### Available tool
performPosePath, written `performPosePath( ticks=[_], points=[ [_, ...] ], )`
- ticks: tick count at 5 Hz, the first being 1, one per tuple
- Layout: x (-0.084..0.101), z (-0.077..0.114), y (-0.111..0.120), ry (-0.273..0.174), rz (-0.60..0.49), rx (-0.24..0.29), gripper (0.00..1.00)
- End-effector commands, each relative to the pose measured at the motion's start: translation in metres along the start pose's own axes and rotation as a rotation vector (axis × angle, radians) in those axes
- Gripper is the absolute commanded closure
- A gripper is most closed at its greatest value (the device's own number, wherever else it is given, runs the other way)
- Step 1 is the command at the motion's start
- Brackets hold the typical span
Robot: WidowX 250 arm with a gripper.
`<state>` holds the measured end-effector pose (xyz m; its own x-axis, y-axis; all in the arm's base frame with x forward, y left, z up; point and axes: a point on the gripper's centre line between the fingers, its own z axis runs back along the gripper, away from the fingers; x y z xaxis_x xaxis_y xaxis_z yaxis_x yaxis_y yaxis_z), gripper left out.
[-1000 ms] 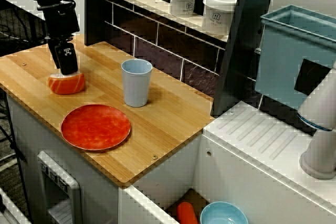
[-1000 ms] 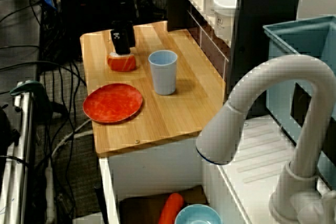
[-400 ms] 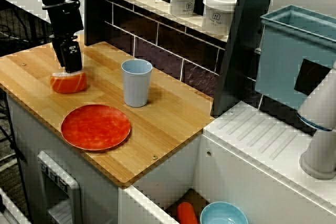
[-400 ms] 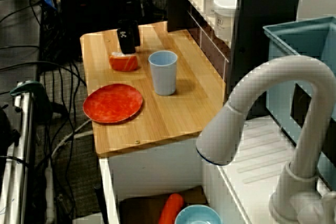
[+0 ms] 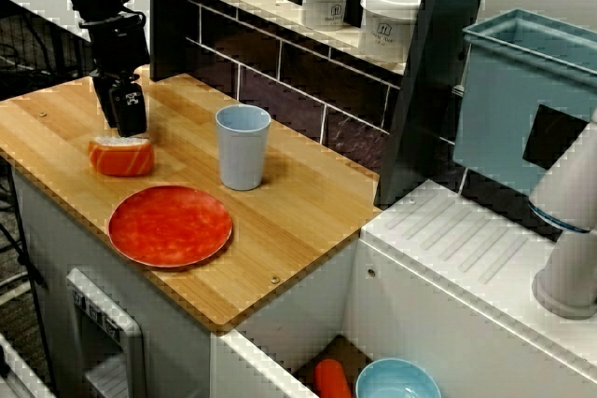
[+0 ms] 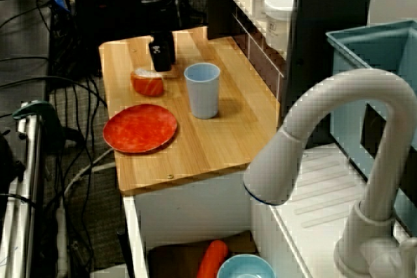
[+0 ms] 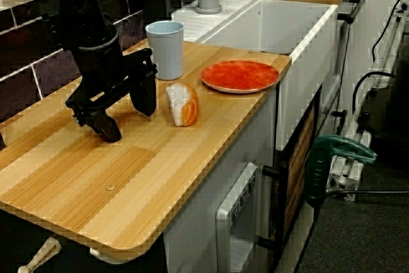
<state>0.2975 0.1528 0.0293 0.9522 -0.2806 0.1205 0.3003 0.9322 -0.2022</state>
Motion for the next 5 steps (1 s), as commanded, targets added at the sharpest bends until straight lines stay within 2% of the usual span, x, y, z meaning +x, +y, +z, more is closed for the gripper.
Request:
performPosePath(
  ticks=[1,2,5],
  points=[
    [0.005,0.009,0.005,-0.009,-0.007,0.014,0.00],
    [0.002,0.022,-0.002,-0.025,-0.029,-0.008,0.00],
    [-0.008,0.028,-0.023,-0.058,-0.077,-0.002,0.00]
  ],
)
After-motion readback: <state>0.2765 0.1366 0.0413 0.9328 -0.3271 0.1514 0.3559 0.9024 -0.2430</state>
